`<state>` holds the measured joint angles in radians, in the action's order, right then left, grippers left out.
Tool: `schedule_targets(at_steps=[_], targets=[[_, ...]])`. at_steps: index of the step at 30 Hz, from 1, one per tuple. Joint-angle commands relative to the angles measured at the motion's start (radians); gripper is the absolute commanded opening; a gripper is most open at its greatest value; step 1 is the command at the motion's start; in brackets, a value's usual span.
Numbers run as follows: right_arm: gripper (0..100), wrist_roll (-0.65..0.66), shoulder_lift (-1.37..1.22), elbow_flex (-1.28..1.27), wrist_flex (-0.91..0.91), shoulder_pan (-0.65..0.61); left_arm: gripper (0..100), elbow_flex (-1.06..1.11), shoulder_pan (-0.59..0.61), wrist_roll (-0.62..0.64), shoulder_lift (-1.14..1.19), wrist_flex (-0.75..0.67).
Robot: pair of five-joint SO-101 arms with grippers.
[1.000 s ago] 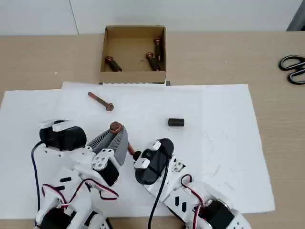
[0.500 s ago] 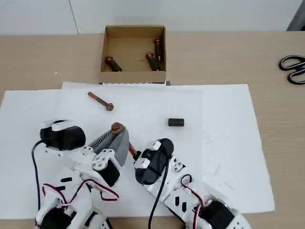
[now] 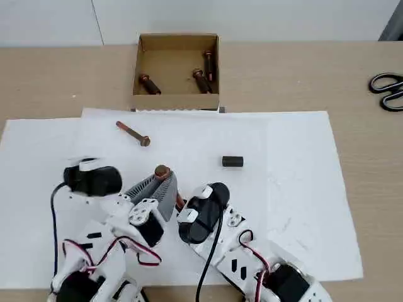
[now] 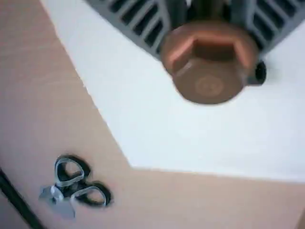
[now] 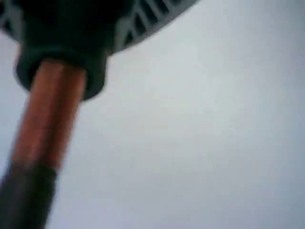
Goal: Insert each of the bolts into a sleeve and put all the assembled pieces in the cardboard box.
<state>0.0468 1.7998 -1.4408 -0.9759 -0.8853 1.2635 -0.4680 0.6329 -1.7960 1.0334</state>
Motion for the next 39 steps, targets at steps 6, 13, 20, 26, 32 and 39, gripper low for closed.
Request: schedule_targets(at_steps=[6,13,20,26,32,39], targets=[[0.2,0.011,0.008,0.023,0.025,-0.004,0,0.012,-0.009,-0.006,-0.009,-0.011],[0.2,0.011,0.008,0.032,0.039,0.002,0,-0.061,-0.100,-0.041,-0.009,0.170],[0.2,0.015,0.008,0.034,0.130,0.061,0,-0.073,-0.149,-0.087,-0.005,0.281],[0.2,0.072,0.008,0.046,0.139,0.059,0,-0.045,-0.150,-0.107,-0.003,0.252],[0.2,0.074,0.007,0.043,0.130,0.061,12,-0.047,-0.110,-0.147,-0.003,0.252],[0.2,0.074,0.002,0.041,0.130,0.062,17,-0.048,-0.040,-0.224,-0.003,0.296]])
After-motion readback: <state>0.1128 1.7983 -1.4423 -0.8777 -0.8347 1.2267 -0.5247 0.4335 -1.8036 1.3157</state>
